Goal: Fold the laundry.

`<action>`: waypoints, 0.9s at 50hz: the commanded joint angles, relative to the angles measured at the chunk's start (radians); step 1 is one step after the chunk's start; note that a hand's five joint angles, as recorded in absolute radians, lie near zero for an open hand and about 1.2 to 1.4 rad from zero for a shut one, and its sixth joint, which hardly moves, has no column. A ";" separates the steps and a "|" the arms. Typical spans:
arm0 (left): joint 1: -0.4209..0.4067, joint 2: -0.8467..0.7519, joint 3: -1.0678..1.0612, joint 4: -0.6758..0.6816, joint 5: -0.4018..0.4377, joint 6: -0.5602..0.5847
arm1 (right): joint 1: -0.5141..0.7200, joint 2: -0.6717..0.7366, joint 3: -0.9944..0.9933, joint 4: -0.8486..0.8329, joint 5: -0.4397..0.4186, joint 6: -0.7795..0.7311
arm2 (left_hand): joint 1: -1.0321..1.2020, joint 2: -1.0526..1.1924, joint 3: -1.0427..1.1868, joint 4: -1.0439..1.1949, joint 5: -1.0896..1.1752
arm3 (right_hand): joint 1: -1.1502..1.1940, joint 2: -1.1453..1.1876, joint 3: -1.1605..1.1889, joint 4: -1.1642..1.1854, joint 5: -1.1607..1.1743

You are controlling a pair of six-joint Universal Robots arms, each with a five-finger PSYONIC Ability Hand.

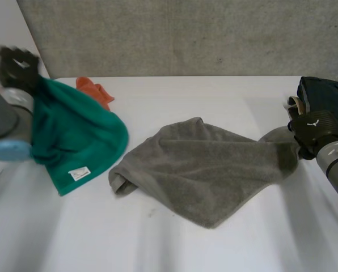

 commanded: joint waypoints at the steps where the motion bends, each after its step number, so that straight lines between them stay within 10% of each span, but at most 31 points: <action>1: 0.095 -0.134 0.233 0.010 -0.057 0.007 | 0.025 0.000 0.013 0.000 0.000 0.000 | 0.246 0.210 0.212 0.200 0.264 | 0.270 0.221 0.208 0.199 0.229; 4: 0.095 -0.170 0.255 0.010 -0.057 -0.004 | 0.033 0.000 0.017 0.000 0.000 0.000 | 0.246 0.210 0.212 0.200 0.264 | 0.270 0.221 0.208 0.199 0.229; 9: 0.046 -0.169 0.163 0.013 -0.032 -0.065 | 0.047 0.000 0.026 0.000 0.000 0.000 | -0.971 -1.008 -1.005 -1.018 -0.954 | 0.270 0.221 0.208 0.199 0.229; 30: -0.250 0.338 -0.518 -0.151 0.147 -0.176 | 0.053 -0.017 0.032 0.014 -0.017 0.003 | -0.948 -0.985 -0.982 -0.995 -0.931 | 0.270 0.221 0.208 0.199 0.229; 45: -0.646 0.421 -0.618 -0.312 0.147 -0.556 | 0.067 -0.051 0.046 0.015 -0.017 0.009 | -0.752 -0.788 -0.785 -0.798 -0.734 | 0.270 0.221 0.208 0.199 0.229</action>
